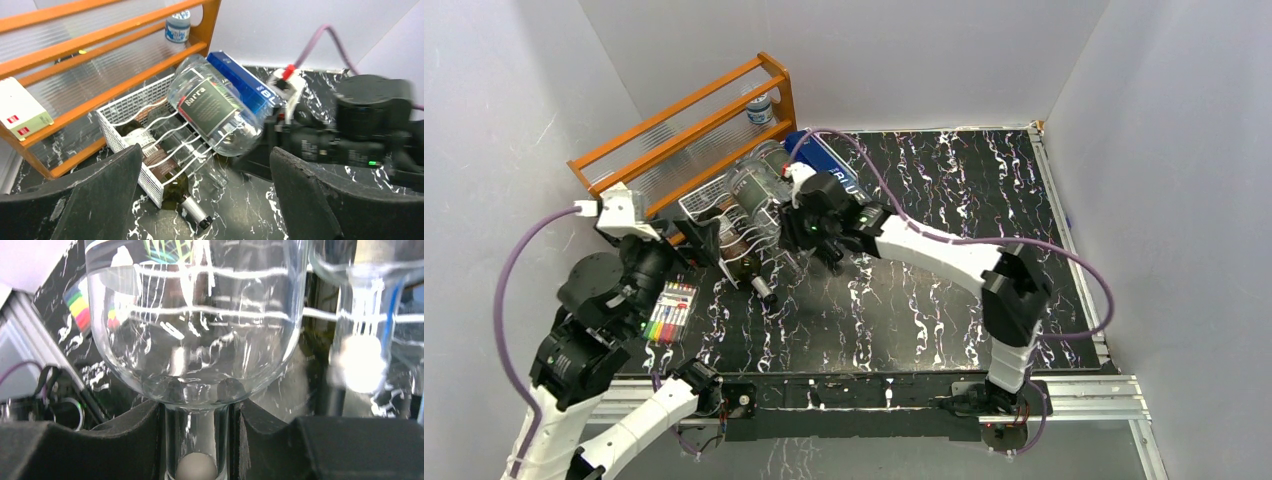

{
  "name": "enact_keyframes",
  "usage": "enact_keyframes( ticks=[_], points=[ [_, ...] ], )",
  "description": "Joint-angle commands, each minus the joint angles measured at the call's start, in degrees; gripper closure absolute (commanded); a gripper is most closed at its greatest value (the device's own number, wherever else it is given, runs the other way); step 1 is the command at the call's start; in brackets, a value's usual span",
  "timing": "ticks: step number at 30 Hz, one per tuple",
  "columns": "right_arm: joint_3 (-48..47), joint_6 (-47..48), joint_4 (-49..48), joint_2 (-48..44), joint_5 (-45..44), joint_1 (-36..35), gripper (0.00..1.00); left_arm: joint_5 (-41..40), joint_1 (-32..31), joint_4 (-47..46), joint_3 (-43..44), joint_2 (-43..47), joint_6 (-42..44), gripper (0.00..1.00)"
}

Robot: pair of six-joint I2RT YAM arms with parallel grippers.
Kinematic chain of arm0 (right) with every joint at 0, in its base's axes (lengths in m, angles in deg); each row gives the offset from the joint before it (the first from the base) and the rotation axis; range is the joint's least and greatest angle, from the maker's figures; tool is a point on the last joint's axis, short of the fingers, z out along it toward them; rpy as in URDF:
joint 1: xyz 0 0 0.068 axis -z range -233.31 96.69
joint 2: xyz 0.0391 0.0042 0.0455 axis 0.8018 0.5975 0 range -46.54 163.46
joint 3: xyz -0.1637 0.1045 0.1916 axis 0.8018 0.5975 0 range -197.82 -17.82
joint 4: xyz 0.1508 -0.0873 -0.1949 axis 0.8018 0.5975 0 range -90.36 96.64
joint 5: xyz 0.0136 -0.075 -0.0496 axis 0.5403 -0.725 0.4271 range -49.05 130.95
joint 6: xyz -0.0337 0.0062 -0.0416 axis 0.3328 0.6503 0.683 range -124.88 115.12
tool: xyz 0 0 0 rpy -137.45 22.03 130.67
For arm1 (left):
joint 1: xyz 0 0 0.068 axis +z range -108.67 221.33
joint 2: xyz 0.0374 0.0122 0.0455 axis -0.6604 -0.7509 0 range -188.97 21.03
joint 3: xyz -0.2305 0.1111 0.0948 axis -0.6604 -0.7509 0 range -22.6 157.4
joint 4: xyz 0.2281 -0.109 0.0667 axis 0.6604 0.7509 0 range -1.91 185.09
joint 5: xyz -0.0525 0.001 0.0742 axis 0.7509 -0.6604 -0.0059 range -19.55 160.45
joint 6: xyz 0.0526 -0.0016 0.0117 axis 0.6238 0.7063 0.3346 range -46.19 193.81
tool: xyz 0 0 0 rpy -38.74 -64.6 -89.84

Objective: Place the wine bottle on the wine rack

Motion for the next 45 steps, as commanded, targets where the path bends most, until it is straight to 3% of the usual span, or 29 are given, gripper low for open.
enact_keyframes(
  ticks=[1, 10, 28, 32, 35, 37, 45],
  points=[
    [-15.53, -2.41, -8.85, 4.80, -6.00, -1.33, 1.00, -1.80, -0.08, 2.74, 4.39, 2.12, 2.75, 0.02],
    [-34.46, -4.75, 2.95, 17.66, -7.13, -1.31, 1.00, -2.57, -0.07, 3.20, 4.09, 4.82, 3.00, 0.02],
    [-45.98, -5.26, 10.63, 28.16, -9.52, -1.33, 0.98, -0.46, -0.08, 4.07, 4.18, 4.82, 2.01, 0.02],
    [-45.86, -5.17, 10.65, 28.32, -9.88, -1.31, 0.82, -0.44, -0.11, 4.08, 4.02, 4.67, 1.90, 0.02],
    [-45.14, -4.94, 10.57, 27.71, -9.64, -1.29, 0.54, -0.49, -0.10, 5.87, 5.56, 3.80, 1.10, 0.02],
    [-42.40, -4.53, 8.35, 25.95, -8.70, -1.33, 0.40, -1.02, -0.08, 7.52, 7.07, 3.00, 0.13, 0.02],
    [-38.60, -3.34, 8.62, 21.81, -11.97, -1.33, 0.16, 0.66, -0.12, 7.63, 7.56, 2.71, 1.01, 0.02]
  ],
)
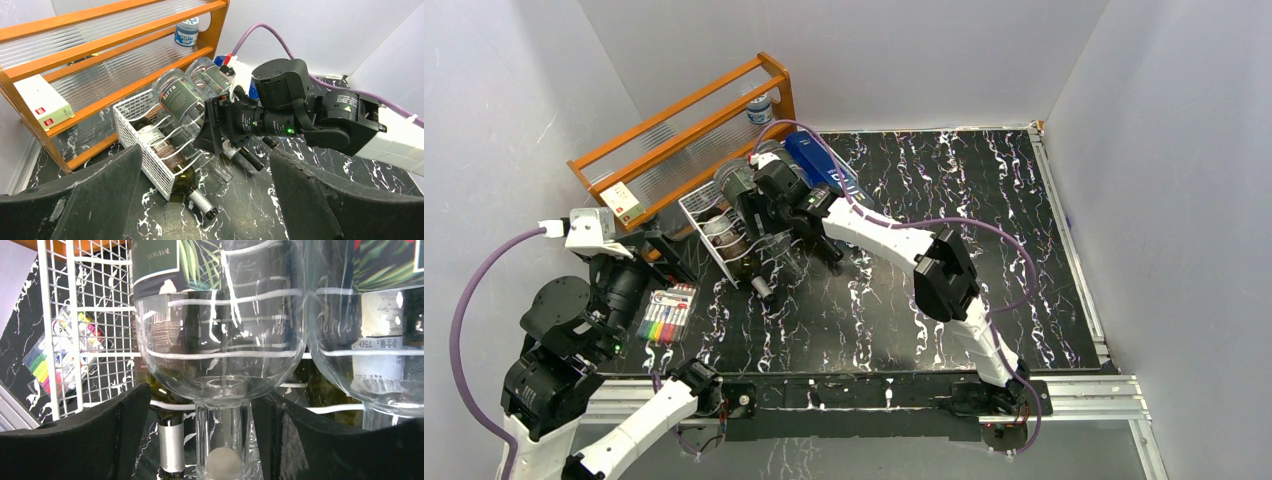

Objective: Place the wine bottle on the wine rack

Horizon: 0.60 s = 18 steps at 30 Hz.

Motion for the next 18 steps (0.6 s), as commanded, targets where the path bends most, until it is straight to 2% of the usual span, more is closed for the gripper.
enact_keyframes(
  ticks=[1, 6, 11, 14, 18],
  points=[
    [-0.36, 1.64, -6.74, -7.65, -2.93, 0.03, 0.14, 1.36, -0.06, 0.69, 1.57, -1.40, 0.30, 0.02],
    [4.66, 2.23, -8.23, -12.57, -3.12, -0.02, 0.02, 4.66, -0.09, -0.52, 0.26, -1.58, -0.20, 0.02],
    [13.64, 2.89, -11.69, -21.79, -5.09, 0.02, 0.02, 7.61, -0.11, -0.96, -1.32, -1.33, 0.21, 0.02],
    [22.97, 3.61, -12.78, -30.00, -7.23, -0.02, 0.02, 7.21, -0.04, 0.67, -0.80, -2.04, -1.42, 0.02],
    [35.08, 4.37, -11.42, -42.99, -16.29, -0.03, 0.02, 7.48, -0.04, 0.87, -1.09, -1.29, -1.47, 0.02]
  ],
)
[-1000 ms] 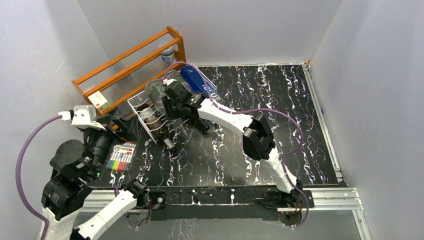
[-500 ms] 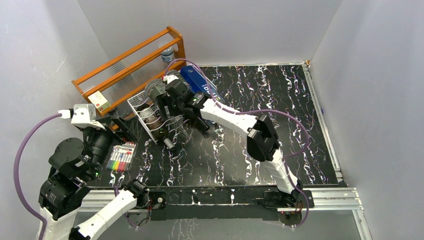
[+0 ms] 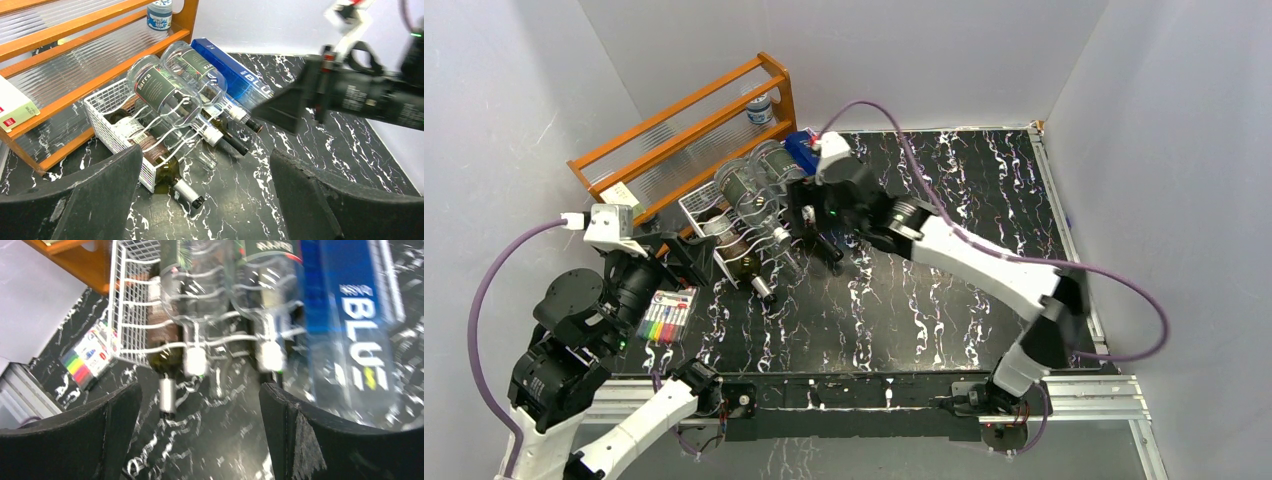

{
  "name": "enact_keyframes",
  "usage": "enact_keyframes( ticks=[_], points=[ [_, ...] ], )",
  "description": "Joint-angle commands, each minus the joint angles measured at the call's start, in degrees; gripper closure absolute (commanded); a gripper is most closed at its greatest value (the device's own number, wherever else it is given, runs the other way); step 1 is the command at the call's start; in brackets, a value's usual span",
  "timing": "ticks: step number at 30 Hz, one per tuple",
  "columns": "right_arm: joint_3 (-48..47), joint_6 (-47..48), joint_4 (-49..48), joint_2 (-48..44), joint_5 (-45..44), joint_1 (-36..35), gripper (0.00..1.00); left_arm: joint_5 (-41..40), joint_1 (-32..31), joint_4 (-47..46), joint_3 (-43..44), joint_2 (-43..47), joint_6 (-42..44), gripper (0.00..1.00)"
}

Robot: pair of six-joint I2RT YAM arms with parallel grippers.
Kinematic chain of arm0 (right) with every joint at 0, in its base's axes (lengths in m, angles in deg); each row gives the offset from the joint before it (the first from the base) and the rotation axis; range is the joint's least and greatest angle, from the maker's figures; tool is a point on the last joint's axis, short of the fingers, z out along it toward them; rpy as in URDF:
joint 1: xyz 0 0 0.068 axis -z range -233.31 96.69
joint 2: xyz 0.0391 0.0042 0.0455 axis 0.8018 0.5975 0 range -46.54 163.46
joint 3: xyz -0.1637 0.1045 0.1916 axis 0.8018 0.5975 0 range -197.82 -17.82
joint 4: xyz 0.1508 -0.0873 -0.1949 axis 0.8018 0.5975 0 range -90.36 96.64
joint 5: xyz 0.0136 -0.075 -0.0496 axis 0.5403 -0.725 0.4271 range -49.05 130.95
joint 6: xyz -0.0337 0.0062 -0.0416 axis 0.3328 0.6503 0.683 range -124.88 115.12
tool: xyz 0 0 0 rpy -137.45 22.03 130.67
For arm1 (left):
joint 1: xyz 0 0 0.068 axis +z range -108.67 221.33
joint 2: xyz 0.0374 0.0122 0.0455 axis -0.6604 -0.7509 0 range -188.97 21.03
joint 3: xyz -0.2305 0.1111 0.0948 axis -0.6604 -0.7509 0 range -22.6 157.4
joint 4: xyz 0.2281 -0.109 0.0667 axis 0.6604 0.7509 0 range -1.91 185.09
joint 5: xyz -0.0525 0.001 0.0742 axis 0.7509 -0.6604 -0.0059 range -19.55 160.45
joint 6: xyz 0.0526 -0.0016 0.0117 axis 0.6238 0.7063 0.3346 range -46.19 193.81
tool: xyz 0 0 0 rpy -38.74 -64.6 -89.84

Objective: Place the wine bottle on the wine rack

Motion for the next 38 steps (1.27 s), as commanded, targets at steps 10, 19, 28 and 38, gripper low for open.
enact_keyframes(
  ticks=[10, 19, 28, 38],
  points=[
    [17.77, 0.94, 10.64, -36.21, -27.52, 0.17, 0.02, -0.87, -0.05, 0.10, 2.61, -1.44, 0.53, 0.02],
    [14.98, 5.04, 15.38, -48.17, -36.60, 0.17, 0.02, -2.16, -0.05, 0.40, 10.69, -2.55, 5.57, 0.02],
    [9.62, 7.03, 18.68, -52.06, -40.29, 0.16, 0.02, -4.09, -0.05, 2.09, 15.92, -2.48, 8.33, 0.02],
    [10.79, 7.23, 17.30, -52.95, -40.47, 0.15, 0.02, -6.09, -0.11, 3.10, 15.21, -2.68, 8.37, 0.02]
  ],
)
